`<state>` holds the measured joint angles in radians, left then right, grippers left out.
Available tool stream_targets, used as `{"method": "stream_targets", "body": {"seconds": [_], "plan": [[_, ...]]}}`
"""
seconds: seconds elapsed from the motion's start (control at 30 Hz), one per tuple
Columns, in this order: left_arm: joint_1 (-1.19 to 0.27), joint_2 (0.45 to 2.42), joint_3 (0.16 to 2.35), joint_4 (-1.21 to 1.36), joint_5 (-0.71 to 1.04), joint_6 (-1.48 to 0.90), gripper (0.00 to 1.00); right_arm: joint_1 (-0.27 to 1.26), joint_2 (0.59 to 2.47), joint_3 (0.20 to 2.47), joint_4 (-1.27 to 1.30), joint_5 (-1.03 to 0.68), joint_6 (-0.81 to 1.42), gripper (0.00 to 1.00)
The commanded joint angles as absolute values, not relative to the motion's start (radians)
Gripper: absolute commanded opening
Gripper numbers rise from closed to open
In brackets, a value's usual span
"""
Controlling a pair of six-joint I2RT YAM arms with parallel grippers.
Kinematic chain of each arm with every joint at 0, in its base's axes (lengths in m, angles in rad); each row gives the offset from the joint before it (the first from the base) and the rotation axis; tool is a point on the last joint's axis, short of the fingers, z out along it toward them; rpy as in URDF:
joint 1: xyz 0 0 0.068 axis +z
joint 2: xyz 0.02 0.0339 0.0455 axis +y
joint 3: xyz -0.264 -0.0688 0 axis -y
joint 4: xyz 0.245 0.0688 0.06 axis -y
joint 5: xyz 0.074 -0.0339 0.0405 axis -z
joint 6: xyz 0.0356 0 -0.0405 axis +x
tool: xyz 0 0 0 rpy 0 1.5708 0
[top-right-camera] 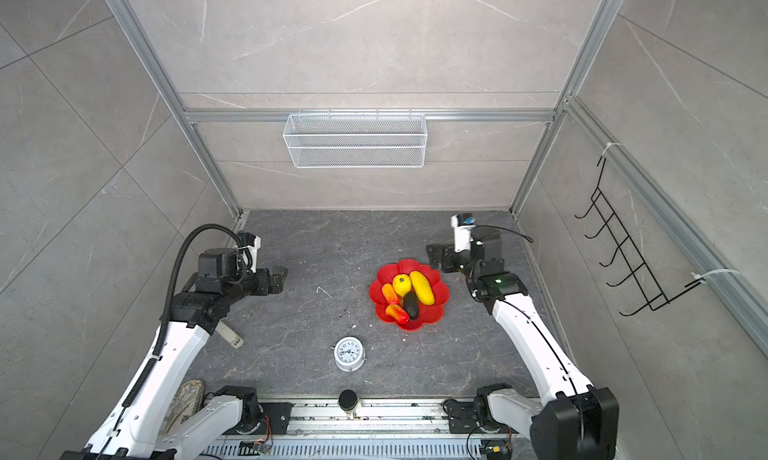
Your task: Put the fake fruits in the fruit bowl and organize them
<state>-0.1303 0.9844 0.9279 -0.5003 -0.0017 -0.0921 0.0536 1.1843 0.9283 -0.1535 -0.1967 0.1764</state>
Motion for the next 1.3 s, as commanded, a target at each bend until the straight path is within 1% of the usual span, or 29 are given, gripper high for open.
{"method": "stream_targets", "body": {"seconds": [0.0, 0.03, 0.1, 0.13, 0.2, 0.33, 0.53, 0.63, 0.73, 0.8, 0.83, 0.87, 0.93, 1.0, 1.03, 1.07, 1.1, 1.17, 1.2, 1.23, 1.27], "plan": [[-0.127, 1.039, 0.823, -0.161, -0.144, -0.103, 1.0, -0.089, 1.238, 0.797, 0.095, -0.229, 0.304, 1.0], [-0.127, 1.059, 0.778, -0.062, -0.167, -0.065, 1.0, -0.108, 1.246, 0.764, 0.155, -0.215, 0.303, 1.0], [-0.124, 1.119, 0.693, 0.15, -0.226, -0.004, 1.0, -0.113, 1.267, 0.703, 0.273, -0.133, 0.258, 1.0], [-0.12, 1.151, 0.671, 0.205, -0.243, 0.006, 1.0, -0.114, 1.279, 0.681, 0.311, -0.103, 0.244, 1.0], [-0.103, 1.223, 0.658, 0.254, -0.262, -0.002, 1.0, -0.114, 1.311, 0.627, 0.397, -0.045, 0.222, 1.0], [-0.074, 1.304, 0.611, 0.325, -0.27, -0.026, 1.0, -0.108, 1.333, 0.478, 0.64, -0.032, 0.196, 1.0], [-0.025, 1.325, 0.519, 0.455, -0.272, -0.024, 1.0, -0.06, 1.314, 0.469, 0.629, -0.05, 0.124, 1.0], [-0.002, 1.366, 0.471, 0.562, -0.245, -0.024, 1.0, -0.009, 1.286, 0.444, 0.627, 0.001, 0.089, 1.0], [0.009, 1.433, 0.404, 0.727, -0.182, -0.014, 1.0, 0.022, 1.268, 0.43, 0.62, 0.04, 0.066, 1.0], [0.019, 1.507, 0.351, 0.889, -0.17, -0.013, 1.0, 0.035, 1.27, 0.42, 0.609, 0.061, 0.054, 1.0], [0.022, 1.516, 0.344, 0.916, -0.159, -0.013, 1.0, 0.037, 1.27, 0.408, 0.608, 0.071, 0.057, 1.0], [0.028, 1.497, 0.359, 0.843, -0.146, -0.02, 1.0, 0.038, 1.277, 0.387, 0.618, 0.079, 0.07, 1.0], [0.039, 1.501, 0.362, 0.853, -0.126, -0.022, 1.0, 0.041, 1.313, 0.344, 0.701, 0.091, 0.093, 1.0], [0.041, 1.496, 0.367, 0.836, -0.123, -0.022, 1.0, 0.047, 1.334, 0.366, 0.694, 0.113, 0.067, 1.0], [0.041, 1.5, 0.365, 0.844, -0.126, -0.022, 1.0, 0.044, 1.368, 0.37, 0.754, 0.133, 0.066, 1.0], [0.041, 1.497, 0.366, 0.835, -0.123, -0.022, 1.0, 0.043, 1.401, 0.399, 0.712, 0.147, 0.075, 1.0], [0.041, 1.497, 0.366, 0.836, -0.123, -0.023, 1.0, 0.046, 1.442, 0.394, 0.757, 0.143, 0.069, 1.0], [0.042, 1.499, 0.365, 0.84, -0.118, -0.022, 1.0, 0.047, 1.523, 0.325, 0.968, 0.153, 0.07, 1.0], [0.043, 1.499, 0.364, 0.84, -0.117, -0.022, 1.0, 0.045, 1.514, 0.32, 0.965, 0.16, 0.081, 1.0], [0.044, 1.5, 0.364, 0.84, -0.115, -0.022, 1.0, 0.043, 1.5, 0.336, 0.905, 0.162, 0.084, 1.0], [0.044, 1.5, 0.363, 0.842, -0.115, -0.023, 1.0, 0.043, 1.508, 0.332, 0.924, 0.165, 0.083, 1.0]]}}
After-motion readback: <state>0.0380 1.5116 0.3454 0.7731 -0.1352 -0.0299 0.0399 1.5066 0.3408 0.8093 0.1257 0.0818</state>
